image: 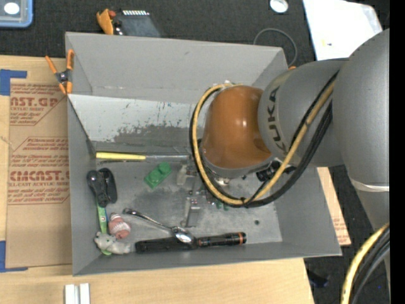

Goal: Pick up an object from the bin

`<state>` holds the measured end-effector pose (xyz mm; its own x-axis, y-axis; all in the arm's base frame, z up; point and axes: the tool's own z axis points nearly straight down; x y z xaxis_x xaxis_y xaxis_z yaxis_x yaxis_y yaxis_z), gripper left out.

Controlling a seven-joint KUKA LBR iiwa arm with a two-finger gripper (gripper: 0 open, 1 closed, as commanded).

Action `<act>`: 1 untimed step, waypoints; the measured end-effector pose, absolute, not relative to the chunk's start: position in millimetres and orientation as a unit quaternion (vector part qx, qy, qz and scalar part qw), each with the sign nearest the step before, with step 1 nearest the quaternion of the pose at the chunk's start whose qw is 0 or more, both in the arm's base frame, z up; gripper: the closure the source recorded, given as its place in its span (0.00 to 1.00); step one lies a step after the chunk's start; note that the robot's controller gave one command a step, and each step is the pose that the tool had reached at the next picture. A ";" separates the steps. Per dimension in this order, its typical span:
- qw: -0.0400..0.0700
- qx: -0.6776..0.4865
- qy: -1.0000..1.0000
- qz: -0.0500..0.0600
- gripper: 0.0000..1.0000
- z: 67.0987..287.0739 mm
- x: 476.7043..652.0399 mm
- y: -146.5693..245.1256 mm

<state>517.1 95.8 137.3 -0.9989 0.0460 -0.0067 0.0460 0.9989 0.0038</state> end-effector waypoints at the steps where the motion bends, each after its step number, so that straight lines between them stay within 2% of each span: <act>1: 0.001 0.021 1.000 0.003 0.00 108.2 510.8 77.2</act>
Offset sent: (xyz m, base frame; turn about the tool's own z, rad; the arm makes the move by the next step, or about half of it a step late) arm -0.0320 0.0372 -0.0346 -0.1762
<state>510.8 77.2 108.2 -0.9991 0.0428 -0.0013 0.0428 0.9991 0.0055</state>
